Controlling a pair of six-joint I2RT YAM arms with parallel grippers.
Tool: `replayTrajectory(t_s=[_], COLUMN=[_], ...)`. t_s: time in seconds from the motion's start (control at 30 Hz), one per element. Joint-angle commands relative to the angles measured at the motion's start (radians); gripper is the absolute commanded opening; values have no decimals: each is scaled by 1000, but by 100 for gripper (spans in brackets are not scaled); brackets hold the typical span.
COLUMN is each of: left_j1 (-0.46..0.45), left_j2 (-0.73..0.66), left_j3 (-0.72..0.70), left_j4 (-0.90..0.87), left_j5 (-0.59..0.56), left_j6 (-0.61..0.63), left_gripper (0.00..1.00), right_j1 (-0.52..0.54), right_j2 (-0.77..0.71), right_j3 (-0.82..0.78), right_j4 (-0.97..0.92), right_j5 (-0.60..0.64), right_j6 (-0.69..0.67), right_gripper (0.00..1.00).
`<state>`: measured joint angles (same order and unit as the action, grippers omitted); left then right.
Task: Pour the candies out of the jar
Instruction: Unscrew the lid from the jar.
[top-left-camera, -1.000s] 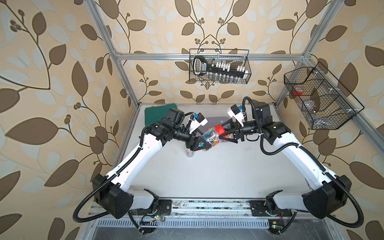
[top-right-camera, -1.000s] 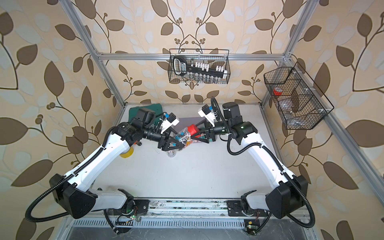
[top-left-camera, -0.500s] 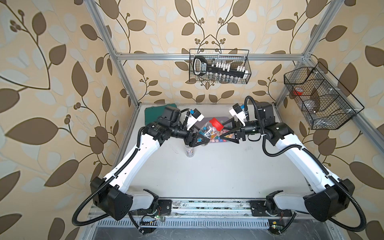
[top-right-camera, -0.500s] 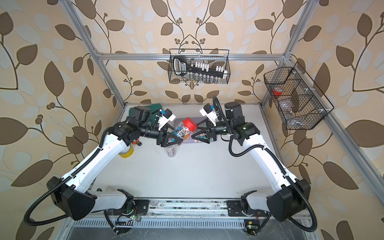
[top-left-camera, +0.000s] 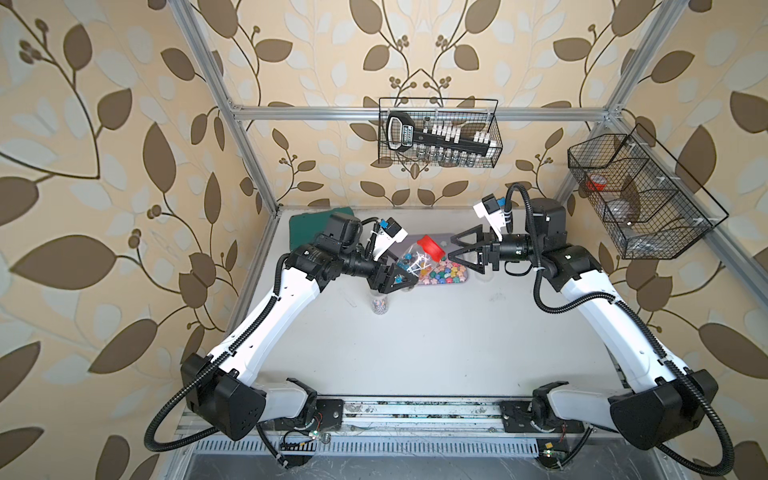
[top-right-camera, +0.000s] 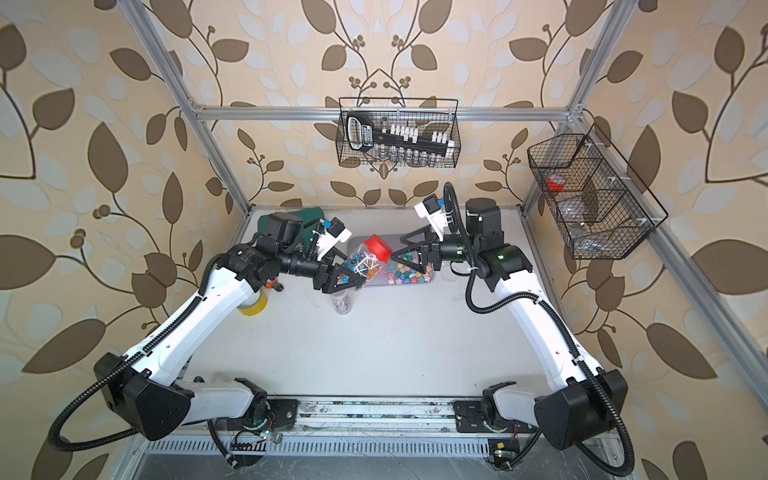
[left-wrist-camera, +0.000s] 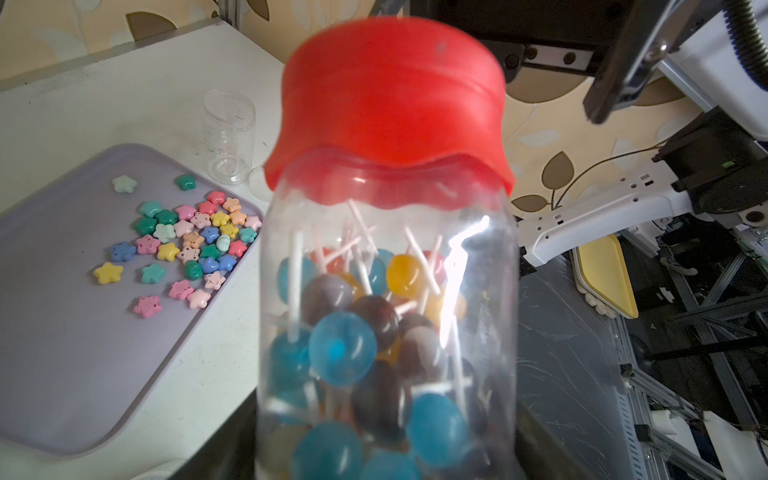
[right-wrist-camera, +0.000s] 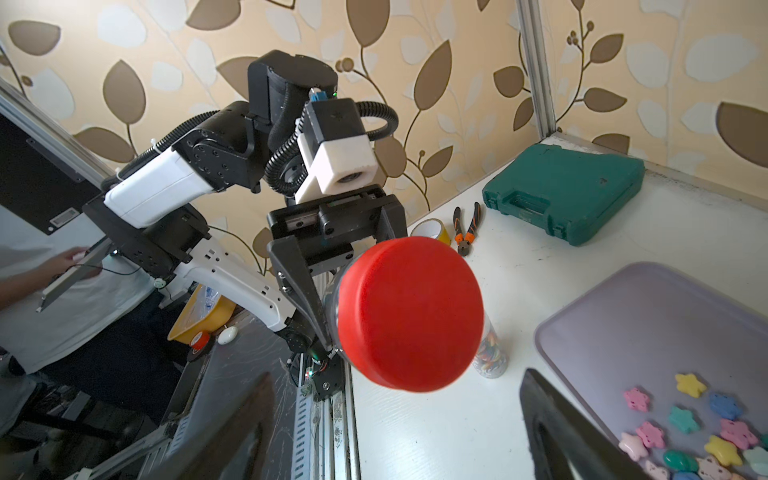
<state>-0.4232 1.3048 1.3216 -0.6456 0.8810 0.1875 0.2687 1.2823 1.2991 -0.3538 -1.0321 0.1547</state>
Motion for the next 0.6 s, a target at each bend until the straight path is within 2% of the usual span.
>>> replayTrajectory(t_s=[0.0, 0.13, 0.37, 0.47, 0.57], left_j1=[12, 12, 12, 12, 12], left_j2=[-18, -15, -23, -27, -28], left_j3=[12, 15, 3, -6, -10], left_j4=[29, 22, -8, -18, -24], left_j5=[20, 16, -24, -58, -81], left_j6=[21, 31, 86, 104, 116], left_gripper=[72, 72, 72, 72, 72], right_j1=[1, 6, 5, 6, 7], right_j2=[1, 48, 237, 266, 283], right_j3=[-5, 54, 312, 338, 354], right_j4=[46, 6, -333, -364, -403], right_j5=[37, 58, 45, -11, -4], right_j6=[102, 175, 223, 261, 268], right_gripper=[89, 91, 92, 92, 91])
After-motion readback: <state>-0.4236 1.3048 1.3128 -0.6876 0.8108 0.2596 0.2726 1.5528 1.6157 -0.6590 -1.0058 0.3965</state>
